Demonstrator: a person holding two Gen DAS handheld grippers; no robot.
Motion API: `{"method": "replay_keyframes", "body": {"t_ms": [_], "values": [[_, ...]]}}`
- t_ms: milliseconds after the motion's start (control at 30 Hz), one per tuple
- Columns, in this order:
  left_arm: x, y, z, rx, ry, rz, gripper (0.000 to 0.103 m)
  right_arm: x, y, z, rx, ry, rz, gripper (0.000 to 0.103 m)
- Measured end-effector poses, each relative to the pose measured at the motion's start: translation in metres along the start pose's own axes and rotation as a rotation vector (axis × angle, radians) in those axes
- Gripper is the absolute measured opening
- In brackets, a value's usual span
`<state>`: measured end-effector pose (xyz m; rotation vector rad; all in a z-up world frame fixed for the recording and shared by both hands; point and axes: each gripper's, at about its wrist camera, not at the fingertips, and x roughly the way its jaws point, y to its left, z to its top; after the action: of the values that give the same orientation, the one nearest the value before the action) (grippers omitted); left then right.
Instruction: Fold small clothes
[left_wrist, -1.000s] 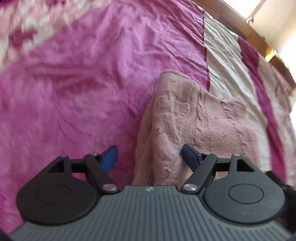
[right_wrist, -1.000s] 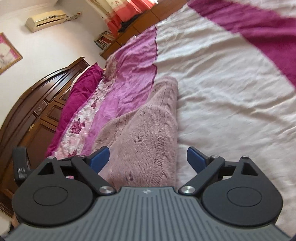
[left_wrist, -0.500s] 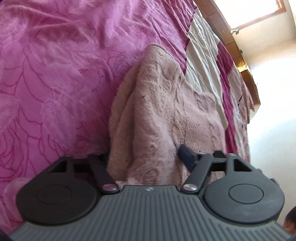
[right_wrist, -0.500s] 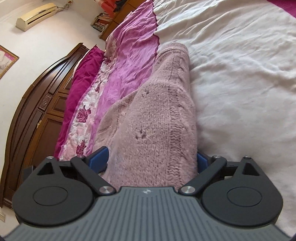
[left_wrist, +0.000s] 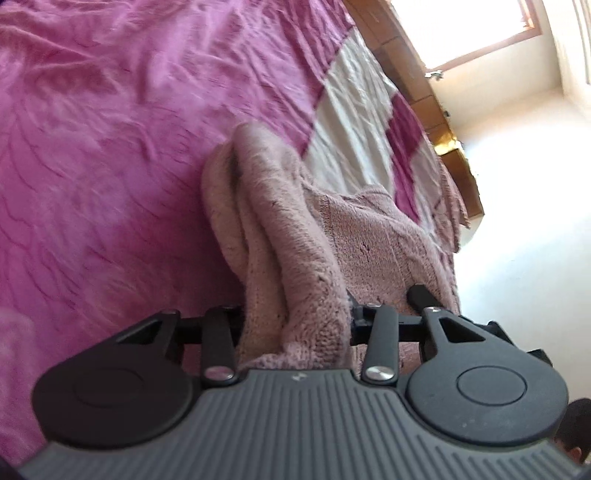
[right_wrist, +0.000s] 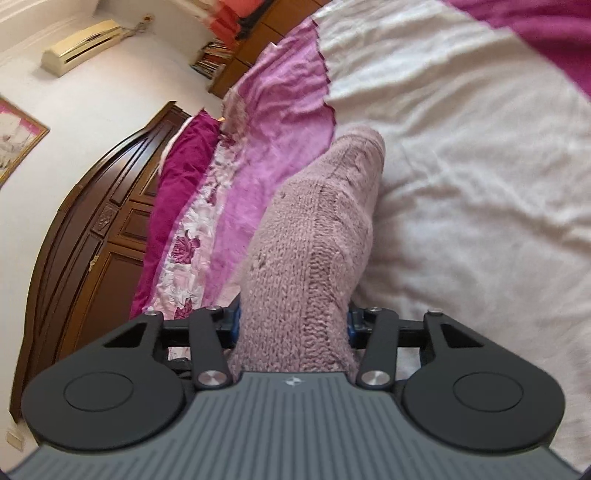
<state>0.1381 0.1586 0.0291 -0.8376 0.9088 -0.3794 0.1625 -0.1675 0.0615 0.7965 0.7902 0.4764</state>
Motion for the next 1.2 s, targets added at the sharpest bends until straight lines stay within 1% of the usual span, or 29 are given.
{"method": "replay_keyframes", "body": {"t_ms": [100, 200, 333, 400, 500, 567, 633, 667, 767, 800, 867, 967, 1067, 1200], "values": [[-0.002, -0.011, -0.014, 0.013, 0.003, -0.038, 0.043, -0.031, 0.005, 0.003, -0.036, -0.025, -0.004, 0.052], [0.0, -0.029, -0.031, 0.06, 0.021, -0.057, 0.043, -0.069, 0.003, -0.005, -0.071, -0.064, -0.018, 0.052], [0.007, -0.05, -0.058, 0.17, 0.046, -0.023, 0.043, -0.11, -0.009, -0.022, -0.076, -0.104, -0.051, 0.052], [0.013, -0.056, -0.071, 0.213, 0.067, 0.013, 0.043, -0.125, -0.02, -0.035, -0.069, -0.118, -0.076, 0.052], [0.023, -0.058, -0.087, 0.285, 0.087, 0.103, 0.043, -0.131, -0.041, -0.054, -0.05, -0.097, -0.12, 0.052], [0.028, -0.055, -0.096, 0.296, 0.098, 0.159, 0.044, -0.127, -0.056, -0.067, -0.025, -0.079, -0.149, 0.053], [0.029, -0.05, -0.099, 0.302, 0.096, 0.186, 0.048, -0.121, -0.07, -0.079, -0.022, -0.072, -0.183, 0.053], [0.026, -0.048, -0.101, 0.304, 0.093, 0.197, 0.052, -0.119, -0.075, -0.082, -0.02, -0.072, -0.19, 0.054], [0.025, -0.051, -0.099, 0.323, 0.078, 0.239, 0.06, -0.118, -0.086, -0.089, -0.001, -0.079, -0.175, 0.057], [0.024, -0.053, -0.1, 0.328, 0.074, 0.254, 0.063, -0.118, -0.087, -0.089, 0.005, -0.078, -0.173, 0.058], [0.023, -0.055, -0.099, 0.332, 0.069, 0.276, 0.065, -0.118, -0.085, -0.088, 0.005, -0.077, -0.177, 0.06], [0.017, -0.057, -0.101, 0.327, 0.061, 0.296, 0.065, -0.122, -0.079, -0.09, -0.01, -0.085, -0.187, 0.066], [0.005, -0.061, -0.105, 0.335, 0.044, 0.326, 0.068, -0.126, -0.069, -0.088, -0.027, -0.094, -0.204, 0.068], [-0.008, -0.068, -0.112, 0.358, 0.018, 0.376, 0.068, -0.14, -0.061, -0.09, -0.054, -0.111, -0.235, 0.071]]}}
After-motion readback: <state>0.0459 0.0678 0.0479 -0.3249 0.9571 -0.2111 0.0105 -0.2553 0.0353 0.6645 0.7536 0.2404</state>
